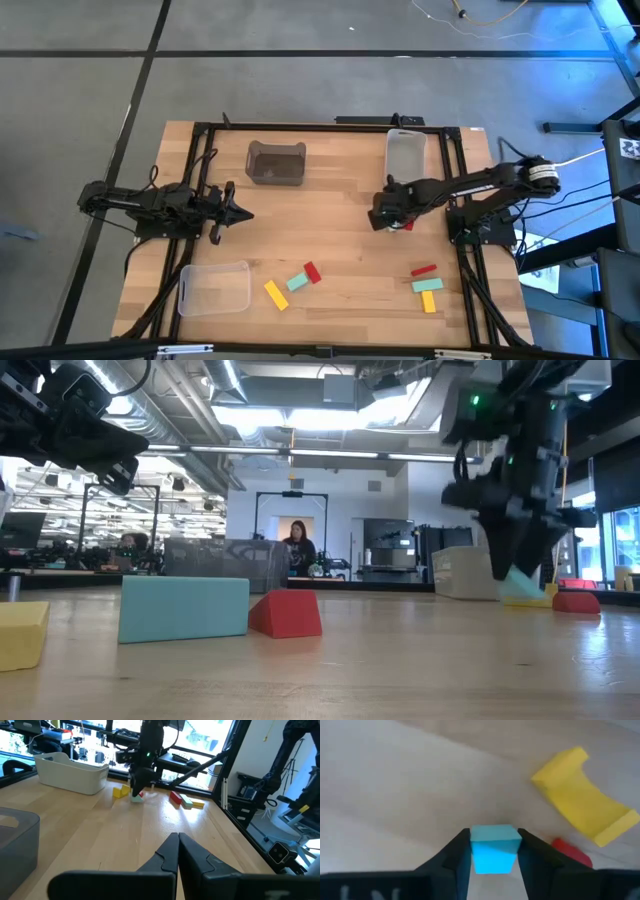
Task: Sort & place blocks by color
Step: Put the top light blue block into the black bin
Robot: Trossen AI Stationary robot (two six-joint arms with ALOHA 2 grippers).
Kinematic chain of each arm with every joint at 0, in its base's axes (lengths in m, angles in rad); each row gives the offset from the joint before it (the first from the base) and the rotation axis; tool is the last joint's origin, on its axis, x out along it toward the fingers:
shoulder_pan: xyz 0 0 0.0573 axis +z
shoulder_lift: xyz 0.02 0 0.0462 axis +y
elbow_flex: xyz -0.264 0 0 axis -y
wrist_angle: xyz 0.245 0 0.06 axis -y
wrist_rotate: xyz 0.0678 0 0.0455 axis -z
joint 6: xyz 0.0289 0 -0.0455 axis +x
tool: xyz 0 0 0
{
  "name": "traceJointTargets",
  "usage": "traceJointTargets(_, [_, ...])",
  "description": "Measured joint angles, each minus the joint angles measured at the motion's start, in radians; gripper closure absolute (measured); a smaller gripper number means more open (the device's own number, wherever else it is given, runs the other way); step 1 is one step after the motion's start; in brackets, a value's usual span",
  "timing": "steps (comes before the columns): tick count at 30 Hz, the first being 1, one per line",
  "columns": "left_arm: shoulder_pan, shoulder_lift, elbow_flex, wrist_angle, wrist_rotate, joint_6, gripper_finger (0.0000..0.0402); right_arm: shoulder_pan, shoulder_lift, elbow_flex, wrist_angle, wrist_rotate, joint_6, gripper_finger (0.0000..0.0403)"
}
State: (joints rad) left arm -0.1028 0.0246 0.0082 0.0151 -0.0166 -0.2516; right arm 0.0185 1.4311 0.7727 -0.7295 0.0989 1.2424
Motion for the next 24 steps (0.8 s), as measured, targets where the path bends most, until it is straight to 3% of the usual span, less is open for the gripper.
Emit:
traceJointTargets(7, [0.0, 0.0, 0.0, 0.0, -0.001, 0.046, 0.0401, -0.007, -0.254, 0.0, 0.128, -0.079, -0.281, 0.0274])
traceJointTargets(13, [0.0, 0.0, 0.0, 0.003, -0.005, 0.138, 0.0401, -0.025, -0.431, 0.0, 0.438, -0.103, -0.44, 0.0274])
traceJointTargets(19, [0.0, 0.0, 0.0, 0.023, -0.008, 0.127, 0.0401, -0.025, -0.47, 0.0, 0.753, -0.163, -0.545, 0.0274])
traceJointTargets(24, [0.0, 0.0, 0.0, 0.204, 0.009, 0.038, 0.0401, -0.024, -0.463, 0.0, 0.797, -0.181, -0.545, 0.0274])
